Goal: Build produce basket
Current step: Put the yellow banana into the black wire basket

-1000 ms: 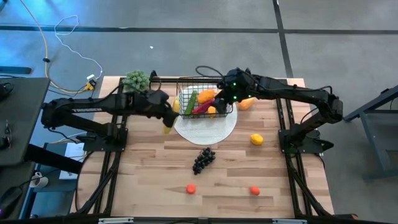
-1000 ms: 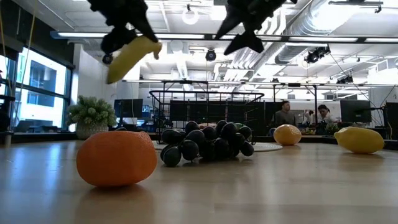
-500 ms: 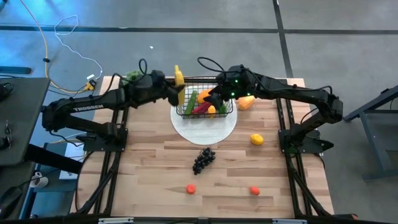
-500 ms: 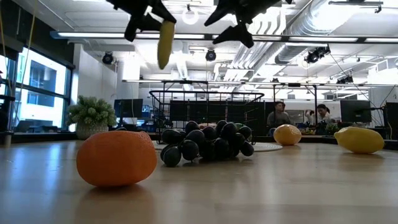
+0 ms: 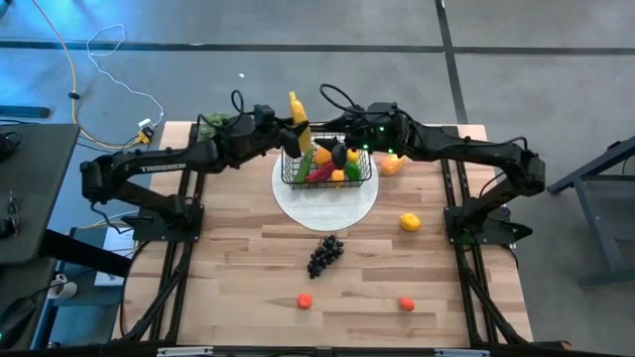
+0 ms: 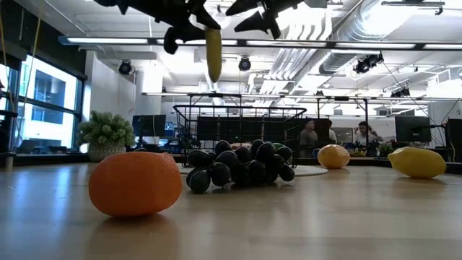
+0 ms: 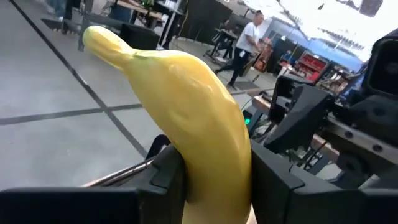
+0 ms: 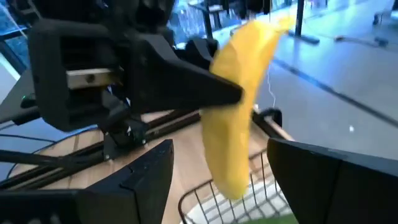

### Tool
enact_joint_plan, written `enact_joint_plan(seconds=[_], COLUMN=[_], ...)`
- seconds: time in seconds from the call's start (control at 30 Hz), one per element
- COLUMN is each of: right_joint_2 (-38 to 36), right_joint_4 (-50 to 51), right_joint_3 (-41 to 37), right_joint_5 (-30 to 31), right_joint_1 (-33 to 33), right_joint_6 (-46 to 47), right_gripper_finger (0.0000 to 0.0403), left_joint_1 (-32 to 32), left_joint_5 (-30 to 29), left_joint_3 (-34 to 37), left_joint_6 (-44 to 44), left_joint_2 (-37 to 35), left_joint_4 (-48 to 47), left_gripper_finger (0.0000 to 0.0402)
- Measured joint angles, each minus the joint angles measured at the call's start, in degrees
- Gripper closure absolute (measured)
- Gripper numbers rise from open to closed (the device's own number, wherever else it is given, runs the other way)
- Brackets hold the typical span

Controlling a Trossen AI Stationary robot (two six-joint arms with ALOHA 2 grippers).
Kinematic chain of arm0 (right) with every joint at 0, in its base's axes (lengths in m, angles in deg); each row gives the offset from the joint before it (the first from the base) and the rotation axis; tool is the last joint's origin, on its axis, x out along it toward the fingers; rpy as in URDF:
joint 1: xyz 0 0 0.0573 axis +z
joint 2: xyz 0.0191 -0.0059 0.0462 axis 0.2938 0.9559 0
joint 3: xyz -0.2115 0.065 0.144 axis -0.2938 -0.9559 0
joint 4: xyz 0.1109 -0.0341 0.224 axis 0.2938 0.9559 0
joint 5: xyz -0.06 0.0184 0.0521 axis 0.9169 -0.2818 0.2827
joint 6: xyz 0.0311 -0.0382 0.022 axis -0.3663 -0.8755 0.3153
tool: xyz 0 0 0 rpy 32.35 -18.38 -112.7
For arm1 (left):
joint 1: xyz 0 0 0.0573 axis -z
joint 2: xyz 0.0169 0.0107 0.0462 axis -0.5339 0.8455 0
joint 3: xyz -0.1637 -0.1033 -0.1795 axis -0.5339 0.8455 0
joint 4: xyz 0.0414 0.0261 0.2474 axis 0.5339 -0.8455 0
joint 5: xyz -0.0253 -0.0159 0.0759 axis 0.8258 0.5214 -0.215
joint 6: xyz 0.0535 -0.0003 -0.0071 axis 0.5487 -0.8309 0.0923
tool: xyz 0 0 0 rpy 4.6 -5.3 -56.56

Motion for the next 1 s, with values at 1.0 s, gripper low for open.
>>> enact_joint_plan(seconds=[1.0], right_joint_2=[3.8], right_joint_4=[-4.5], right_joint_3=[0.0], right_joint_5=[5.2], right_joint_1=[0.8], right_joint_6=[-0.8], right_gripper_finger=[0.0162], left_joint_1=[1.8], left_joint_5=[-0.8], left_joint_3=[0.0], left_joint_6=[-3.7], left_joint_2=[2.4], left_joint_4=[10.3], left_gripper_finger=[0.0282])
